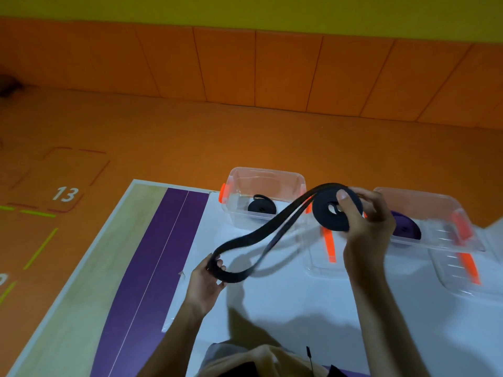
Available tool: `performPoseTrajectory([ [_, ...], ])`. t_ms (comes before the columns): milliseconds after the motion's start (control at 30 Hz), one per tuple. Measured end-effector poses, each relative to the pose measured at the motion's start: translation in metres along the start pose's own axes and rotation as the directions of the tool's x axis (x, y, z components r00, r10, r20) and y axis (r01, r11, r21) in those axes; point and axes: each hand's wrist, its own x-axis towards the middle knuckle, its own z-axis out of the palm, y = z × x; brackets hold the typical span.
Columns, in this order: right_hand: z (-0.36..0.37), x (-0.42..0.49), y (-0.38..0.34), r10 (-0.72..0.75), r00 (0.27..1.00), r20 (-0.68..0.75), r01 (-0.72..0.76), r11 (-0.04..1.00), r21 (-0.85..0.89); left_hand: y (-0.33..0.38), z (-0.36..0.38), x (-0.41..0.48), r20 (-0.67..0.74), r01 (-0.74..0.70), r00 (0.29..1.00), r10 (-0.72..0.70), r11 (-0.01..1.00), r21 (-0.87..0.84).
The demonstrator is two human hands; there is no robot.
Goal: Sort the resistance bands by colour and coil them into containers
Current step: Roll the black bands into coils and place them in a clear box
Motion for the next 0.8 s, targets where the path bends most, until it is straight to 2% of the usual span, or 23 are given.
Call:
performPoseTrajectory([
  [67,0.002,0.001,-0.002,-0.025,0.999,0.045,0.025,1.000,-0.003,0.002,-0.005,0.000,-0.006,0.021,1.000,-0.020,0.985,0.173],
  [167,0.007,-0.004,-0.006,-0.066,0.981,0.184,0.068,0.998,-0.008,0.007,0.005,-0.002,-0.063,0.029,0.998,0.000,0.891,0.453],
  [233,0.012,-0.008,-0.008,-0.069,0.959,0.276,0.070,0.998,0.006,0.015,0.025,-0.007,-0.120,-0.037,0.984,0.129,0.817,0.575],
  [300,0.016,-0.010,-0.010,-0.084,0.928,0.363,0.086,0.996,0.011,0.030,0.057,-0.017,-0.068,-0.179,0.957,0.281,0.760,0.625],
  [400,0.018,-0.010,-0.015,-0.094,0.879,0.467,0.100,0.995,0.012,0.059,0.111,-0.039,0.155,-0.432,0.895,0.417,0.731,0.527],
  [500,0.018,-0.009,-0.020,-0.095,0.860,0.502,0.120,0.993,-0.018,0.081,0.152,-0.072,0.506,-0.698,0.698,0.508,0.642,0.318],
  [567,0.016,-0.007,-0.022,-0.091,0.864,0.495,0.129,0.991,-0.044,0.088,0.169,-0.089,0.634,-0.777,0.584,0.507,0.574,0.257],
  [667,0.011,-0.004,-0.025,-0.105,0.858,0.503,0.156,0.986,-0.061,0.087,0.181,-0.099,0.665,-0.817,0.549,0.506,0.491,0.301],
  [800,0.008,-0.004,-0.031,-0.162,0.856,0.492,0.221,0.973,-0.065,0.082,0.181,-0.102,0.630,-0.801,0.565,0.533,0.537,0.264],
])
